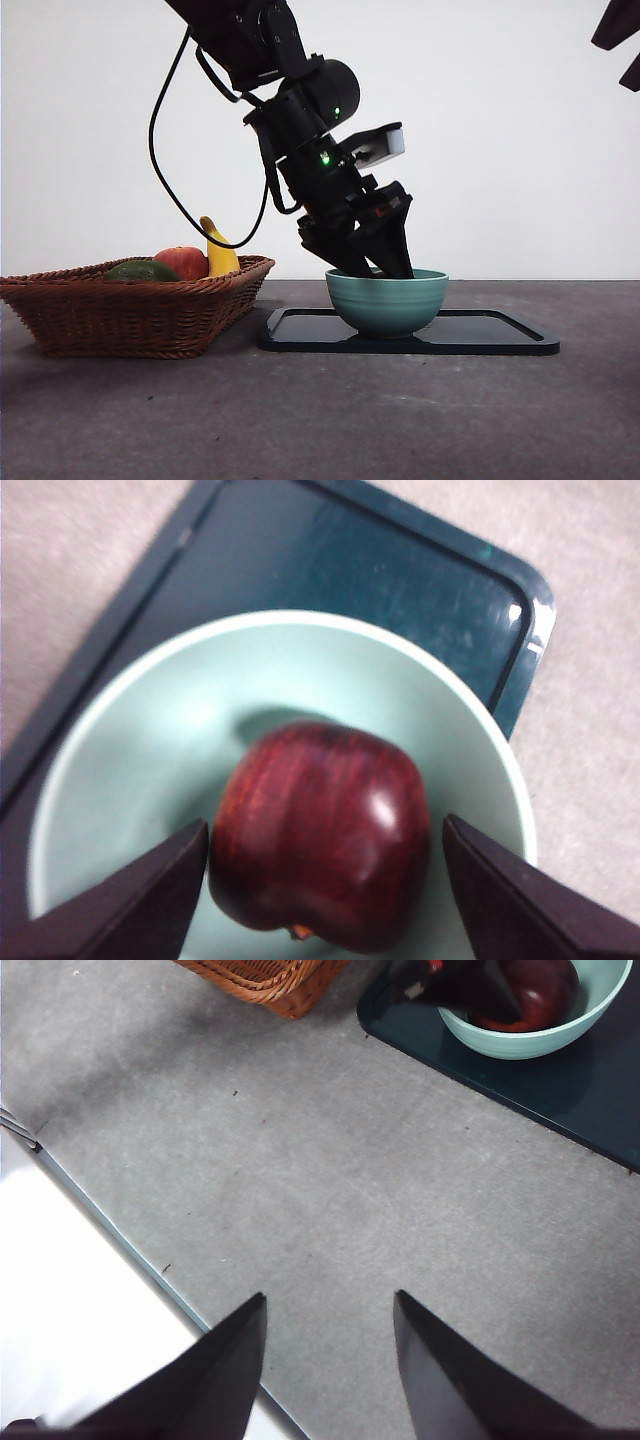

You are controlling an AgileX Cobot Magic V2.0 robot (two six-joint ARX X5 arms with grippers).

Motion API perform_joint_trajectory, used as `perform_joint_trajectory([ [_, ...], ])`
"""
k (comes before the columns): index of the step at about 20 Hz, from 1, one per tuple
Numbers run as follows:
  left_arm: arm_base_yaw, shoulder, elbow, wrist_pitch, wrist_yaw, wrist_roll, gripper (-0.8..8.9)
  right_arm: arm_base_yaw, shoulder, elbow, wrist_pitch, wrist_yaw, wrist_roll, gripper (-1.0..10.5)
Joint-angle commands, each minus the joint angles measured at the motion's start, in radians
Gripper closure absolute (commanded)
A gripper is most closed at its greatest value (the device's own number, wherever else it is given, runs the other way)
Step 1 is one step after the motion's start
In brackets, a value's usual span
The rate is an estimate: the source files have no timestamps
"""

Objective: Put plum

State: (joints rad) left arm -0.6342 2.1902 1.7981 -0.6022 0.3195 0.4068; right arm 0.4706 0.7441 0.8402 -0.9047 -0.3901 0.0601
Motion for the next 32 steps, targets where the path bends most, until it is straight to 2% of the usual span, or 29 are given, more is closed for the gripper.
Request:
perform_joint_trajectory([
  [1, -0.013, 0.039, 0.031, 0.005, 0.003, 0.024, 4.38, 0.007, 0.005, 0.007, 0.006, -0.003, 0.011, 7.4],
  [7, -0.014, 0.051, 0.031, 0.018, 0.002, 0.024, 4.53, 0.007, 0.005, 0.007, 0.006, -0.003, 0.011, 7.4],
  [10, -0.014, 0.051, 0.031, 0.021, 0.002, 0.023, 6.01, 0.007, 0.005, 0.007, 0.006, -0.003, 0.011, 7.4],
  [13, -0.014, 0.05, 0.031, 0.019, 0.002, 0.018, 6.04, 0.007, 0.005, 0.007, 0.006, -0.003, 0.01, 7.4],
  [22, 0.026, -0.061, 0.119, -0.024, 0.003, -0.097, 6.0, 0.007, 0.005, 0.007, 0.007, -0.003, 0.01, 7.4],
  [27, 0.087, -0.206, 0.153, -0.049, 0.003, -0.194, 6.0, 0.007, 0.005, 0.007, 0.007, -0.003, 0.009, 7.4],
  [32, 0.184, -0.39, 0.153, -0.164, 0.003, -0.195, 5.97, 0.007, 0.005, 0.007, 0.007, -0.003, 0.01, 7.4],
])
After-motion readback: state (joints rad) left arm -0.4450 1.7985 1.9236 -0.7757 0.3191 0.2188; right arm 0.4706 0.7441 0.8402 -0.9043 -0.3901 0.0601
